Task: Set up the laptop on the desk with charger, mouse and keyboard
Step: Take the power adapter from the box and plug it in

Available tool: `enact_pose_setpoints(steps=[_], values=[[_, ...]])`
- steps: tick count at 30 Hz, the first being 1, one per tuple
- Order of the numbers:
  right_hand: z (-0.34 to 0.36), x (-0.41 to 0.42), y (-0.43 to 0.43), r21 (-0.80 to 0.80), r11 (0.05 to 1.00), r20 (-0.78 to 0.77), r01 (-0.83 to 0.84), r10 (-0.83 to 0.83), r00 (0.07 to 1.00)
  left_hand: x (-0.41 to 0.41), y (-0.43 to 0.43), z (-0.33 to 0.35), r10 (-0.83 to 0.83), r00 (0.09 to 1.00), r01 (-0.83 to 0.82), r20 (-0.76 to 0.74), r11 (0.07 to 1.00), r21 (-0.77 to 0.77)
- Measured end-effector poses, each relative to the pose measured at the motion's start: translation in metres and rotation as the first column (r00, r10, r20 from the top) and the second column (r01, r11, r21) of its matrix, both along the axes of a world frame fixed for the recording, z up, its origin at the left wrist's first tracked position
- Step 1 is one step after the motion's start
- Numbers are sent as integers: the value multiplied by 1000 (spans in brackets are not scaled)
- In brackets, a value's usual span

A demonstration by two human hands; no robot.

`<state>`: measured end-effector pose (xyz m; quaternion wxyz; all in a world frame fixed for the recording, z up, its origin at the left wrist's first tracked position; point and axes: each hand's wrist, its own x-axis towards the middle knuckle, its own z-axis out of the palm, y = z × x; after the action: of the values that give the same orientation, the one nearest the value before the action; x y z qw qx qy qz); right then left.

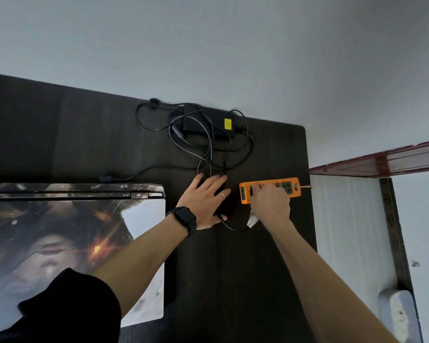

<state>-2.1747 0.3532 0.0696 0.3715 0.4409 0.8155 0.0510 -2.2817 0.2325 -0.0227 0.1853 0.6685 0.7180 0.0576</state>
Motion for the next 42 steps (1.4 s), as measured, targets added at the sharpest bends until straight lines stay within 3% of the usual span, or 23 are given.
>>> enact_pose_setpoints(steps=[8, 11, 15, 18, 21, 24, 26, 28, 29, 31, 32, 34, 37, 39, 42], values=[[-2, -6, 15, -73, 994, -63, 77, -82, 995, 15, -1, -10, 63, 997, -60, -34, 996, 71], [-6, -1, 15, -95, 960, -170, 262, -275, 946, 18, -6, -10, 22, 1000, -24, 12, 987, 158], [-13, 1, 25, -170, 855, -314, 490, -518, 796, 15, -14, -8, -125, 992, 102, 35, 919, 380], [-18, 1, 38, -226, 771, -412, 595, -630, 659, -1, -12, -2, -184, 980, 199, -78, 862, 466], [-17, 1, 47, -388, 607, -426, 694, -786, 449, -28, 3, 6, -174, 952, 258, -252, 899, 355], [-17, 6, 48, -544, 518, -471, 660, -840, 271, -54, 15, 14, -45, 959, 98, -279, 979, 179], [-24, 19, 49, -484, 644, -558, 593, -749, 358, -59, 24, 21, 60, 970, -35, -236, 994, 105], [-34, 39, 48, -266, 817, -688, 511, -532, 494, -58, 31, 25, 133, 979, -136, -156, 991, -9], [-36, 47, 45, -214, 842, -738, 496, -472, 482, -56, 34, 27, 176, 978, -181, -114, 983, -35], [-42, 60, 38, -187, 848, -774, 496, -438, 458, -47, 35, 32, 253, 966, -256, -54, 965, -62], [-46, 67, 36, -145, 864, -766, 482, -407, 498, -42, 33, 32, 259, 964, -261, -58, 964, -40], [-58, 78, 36, -98, 899, -755, 426, -346, 557, -28, 27, 35, 247, 966, -238, -78, 965, 110], [-63, 83, 38, -104, 903, -760, 418, -343, 552, -6, 26, 38, 185, 983, -175, -7, 938, 298], [-65, 80, 34, -92, 909, -767, 407, -325, 552, 7, 39, 48, 177, 982, -191, 72, 932, 308], [-71, 81, 26, -50, 919, -760, 392, -290, 581, 18, 84, 69, 254, 945, -291, 207, 941, 173]])
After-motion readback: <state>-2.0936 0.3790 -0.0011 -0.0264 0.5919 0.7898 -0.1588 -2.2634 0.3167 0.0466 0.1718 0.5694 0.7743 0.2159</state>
